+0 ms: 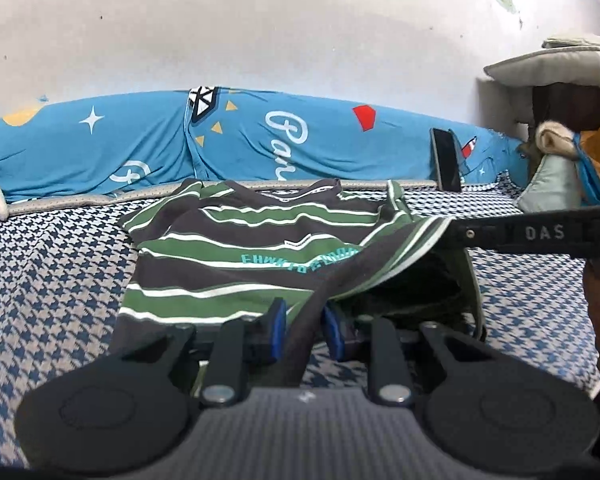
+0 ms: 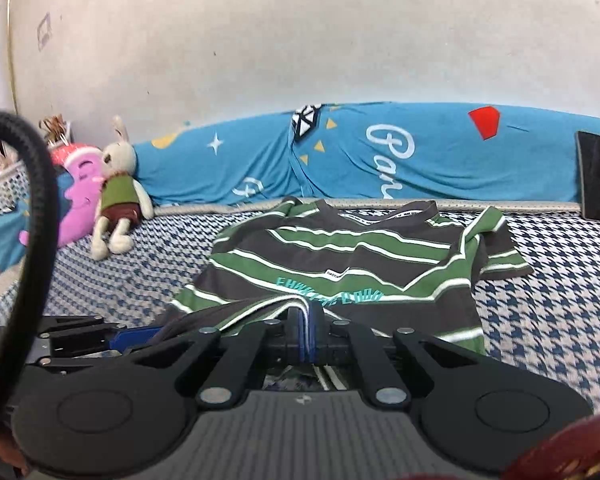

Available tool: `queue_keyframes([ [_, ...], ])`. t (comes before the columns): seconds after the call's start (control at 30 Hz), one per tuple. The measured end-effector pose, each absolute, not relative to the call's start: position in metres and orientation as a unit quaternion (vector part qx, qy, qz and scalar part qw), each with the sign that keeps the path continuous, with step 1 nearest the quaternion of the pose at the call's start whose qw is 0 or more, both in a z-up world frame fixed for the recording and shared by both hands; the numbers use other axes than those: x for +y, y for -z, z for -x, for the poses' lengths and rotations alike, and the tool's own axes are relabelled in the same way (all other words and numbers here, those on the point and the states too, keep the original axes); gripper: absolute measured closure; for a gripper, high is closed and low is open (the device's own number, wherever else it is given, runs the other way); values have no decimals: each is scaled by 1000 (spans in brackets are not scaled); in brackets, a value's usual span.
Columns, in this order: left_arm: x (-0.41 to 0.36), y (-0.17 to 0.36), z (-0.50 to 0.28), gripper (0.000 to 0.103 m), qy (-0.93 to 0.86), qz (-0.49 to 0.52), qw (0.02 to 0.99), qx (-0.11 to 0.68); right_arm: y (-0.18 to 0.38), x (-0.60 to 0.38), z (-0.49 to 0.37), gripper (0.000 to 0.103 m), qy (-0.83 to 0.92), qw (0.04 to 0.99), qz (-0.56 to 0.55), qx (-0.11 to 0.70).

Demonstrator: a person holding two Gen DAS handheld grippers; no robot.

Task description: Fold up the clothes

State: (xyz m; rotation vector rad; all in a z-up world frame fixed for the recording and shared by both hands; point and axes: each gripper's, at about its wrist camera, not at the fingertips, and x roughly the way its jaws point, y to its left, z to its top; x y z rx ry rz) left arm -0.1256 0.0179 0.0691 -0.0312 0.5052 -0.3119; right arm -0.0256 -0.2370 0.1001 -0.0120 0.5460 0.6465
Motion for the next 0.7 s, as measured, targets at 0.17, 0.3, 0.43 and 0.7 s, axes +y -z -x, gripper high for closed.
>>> queue_keyframes([
  [0.17,22,-72,151,82,168,29,953,252,-101,-252,58,98,-313,914,-13,258],
  [0.3,21,-72,171,81,177,21,950,258,-97,-259,80,98,-312,913,-15,263],
  [0.43,22,-68,187,81,183,15,945,271,-92,-262,97,98,-315,909,-8,273],
  [0.7,27,-60,201,79,214,33,930,297,-78,-267,120,98,-320,897,8,306],
])
